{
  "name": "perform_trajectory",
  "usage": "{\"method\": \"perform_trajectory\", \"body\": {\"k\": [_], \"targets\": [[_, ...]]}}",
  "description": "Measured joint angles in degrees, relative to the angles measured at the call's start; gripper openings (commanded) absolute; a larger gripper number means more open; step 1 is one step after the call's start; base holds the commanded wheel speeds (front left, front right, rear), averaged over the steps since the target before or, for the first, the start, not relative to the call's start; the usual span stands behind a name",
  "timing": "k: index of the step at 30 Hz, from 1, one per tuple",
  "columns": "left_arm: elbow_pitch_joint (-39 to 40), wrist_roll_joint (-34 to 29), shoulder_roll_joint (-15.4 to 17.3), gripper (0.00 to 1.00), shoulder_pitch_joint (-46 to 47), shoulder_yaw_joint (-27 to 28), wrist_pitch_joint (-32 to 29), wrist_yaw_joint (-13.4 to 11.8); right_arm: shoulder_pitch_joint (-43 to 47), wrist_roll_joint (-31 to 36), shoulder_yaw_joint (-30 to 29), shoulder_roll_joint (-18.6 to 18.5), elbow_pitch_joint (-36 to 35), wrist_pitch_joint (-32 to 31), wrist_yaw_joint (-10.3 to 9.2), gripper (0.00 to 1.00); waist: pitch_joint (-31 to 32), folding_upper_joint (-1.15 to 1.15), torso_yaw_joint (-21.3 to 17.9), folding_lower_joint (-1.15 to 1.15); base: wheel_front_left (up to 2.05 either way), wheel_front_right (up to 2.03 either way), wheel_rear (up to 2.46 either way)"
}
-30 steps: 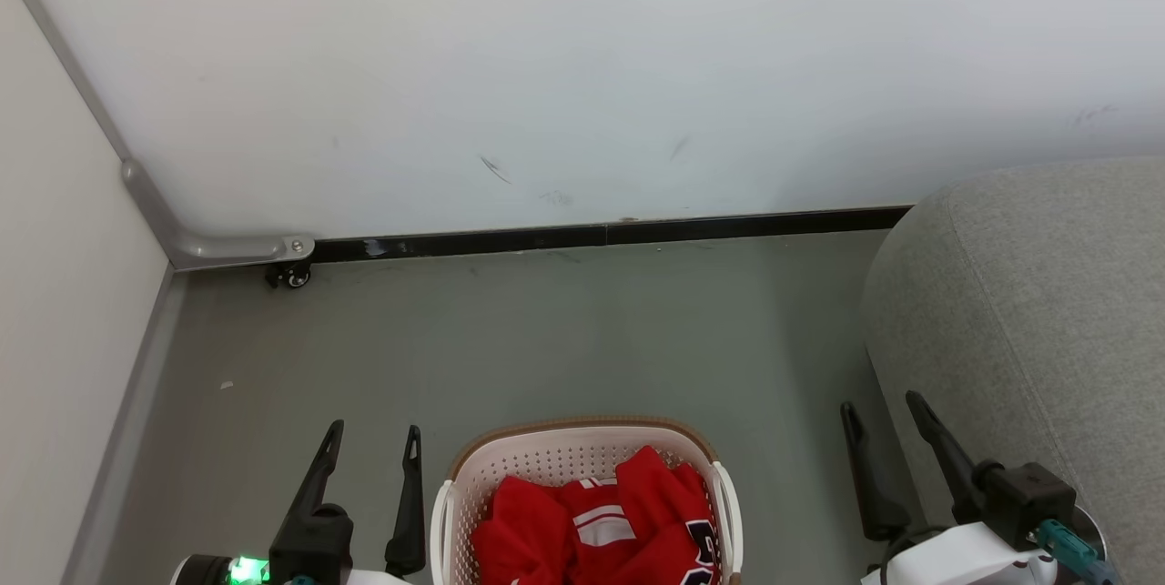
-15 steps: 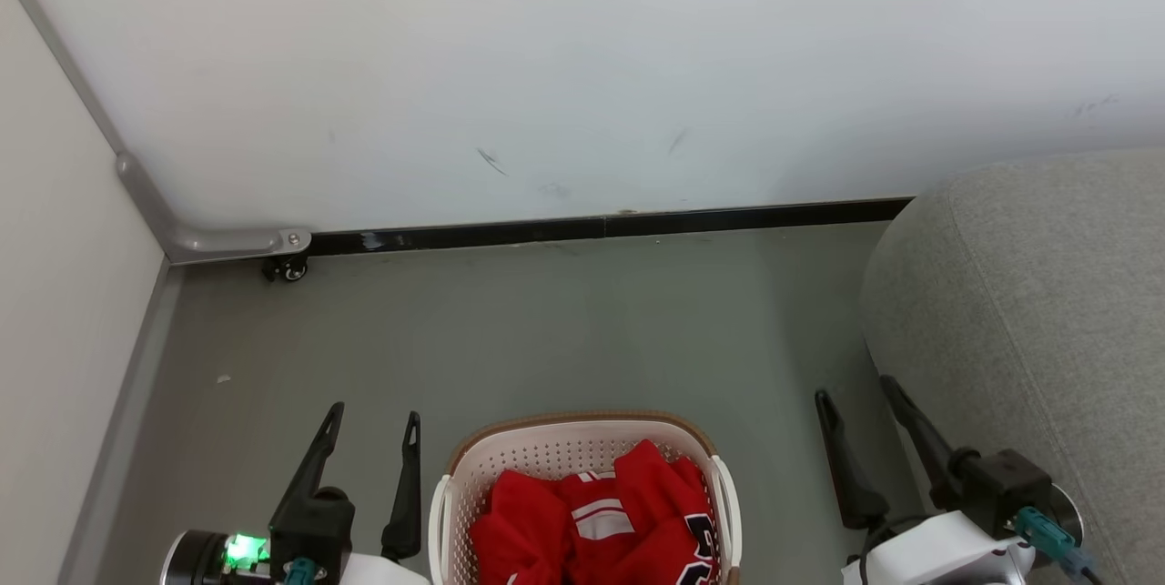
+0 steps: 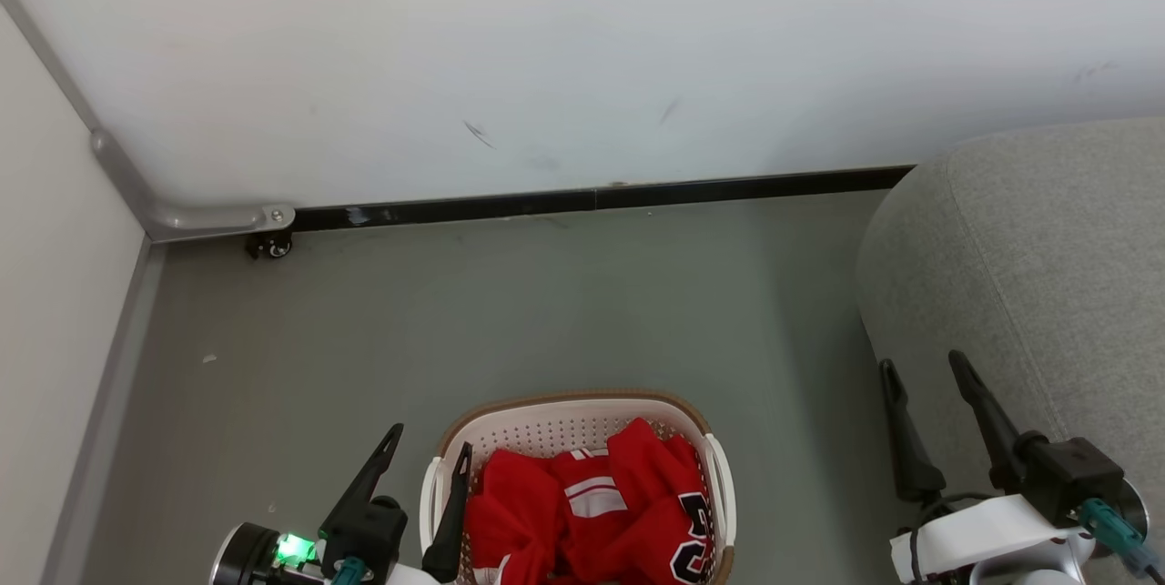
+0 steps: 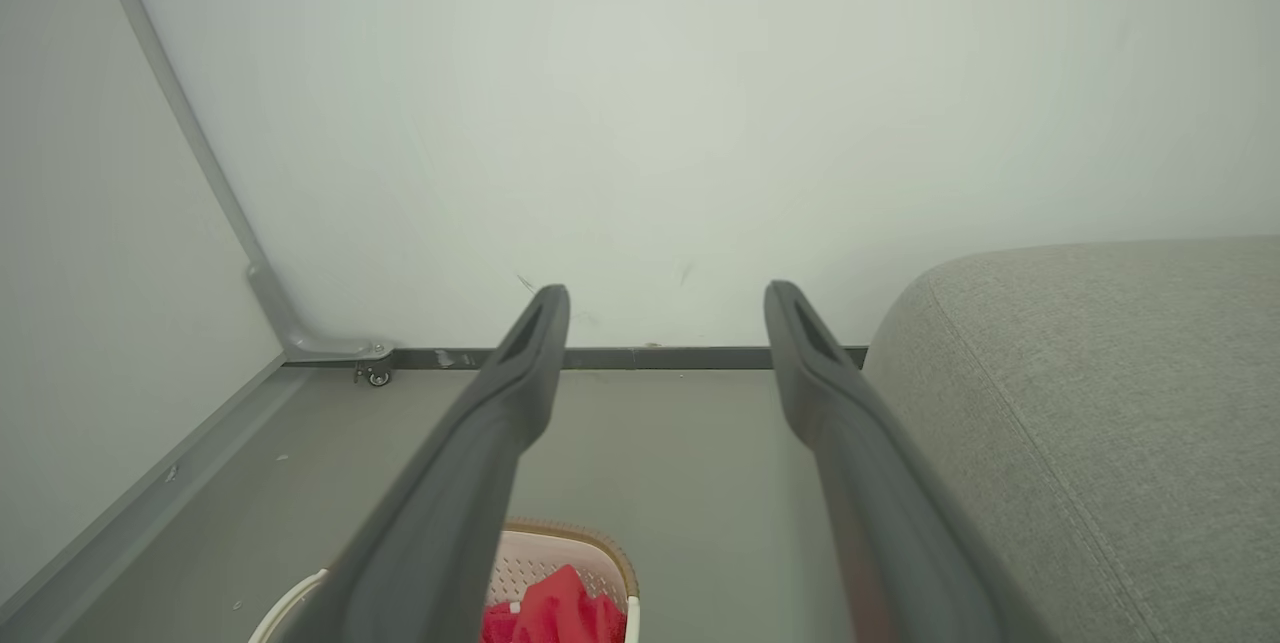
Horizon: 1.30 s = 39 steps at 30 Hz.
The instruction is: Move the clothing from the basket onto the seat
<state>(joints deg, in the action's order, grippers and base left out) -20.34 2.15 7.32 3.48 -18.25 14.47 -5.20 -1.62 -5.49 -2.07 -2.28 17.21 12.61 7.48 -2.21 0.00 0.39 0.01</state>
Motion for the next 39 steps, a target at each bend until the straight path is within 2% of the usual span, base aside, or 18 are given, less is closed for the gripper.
{"method": "perform_trajectory", "body": {"k": [10,20,39], "targets": [[-4.8,-0.9,-0.5,1.0,3.0,-1.5,0.0,1.3,0.0,0.0,-2.0,0.0,-2.5,0.1,0.0,1.0,-3.1,0.0,-0.9,0.0,0.0,0.0,0.0],[-8.3,-2.0,-1.1,1.0,7.3,-2.4,0.0,1.3,-1.4,0.0,-3.1,0.0,-5.5,0.4,0.0,1.0,-7.5,0.0,-2.0,0.0,0.0,0.0,0.0],[-15.2,-3.9,-1.8,1.0,16.5,-3.0,0.0,1.3,-8.2,0.4,-4.7,0.0,-11.0,0.5,0.0,1.0,-19.3,0.0,-4.6,0.0,0.0,0.0,0.0]]}}
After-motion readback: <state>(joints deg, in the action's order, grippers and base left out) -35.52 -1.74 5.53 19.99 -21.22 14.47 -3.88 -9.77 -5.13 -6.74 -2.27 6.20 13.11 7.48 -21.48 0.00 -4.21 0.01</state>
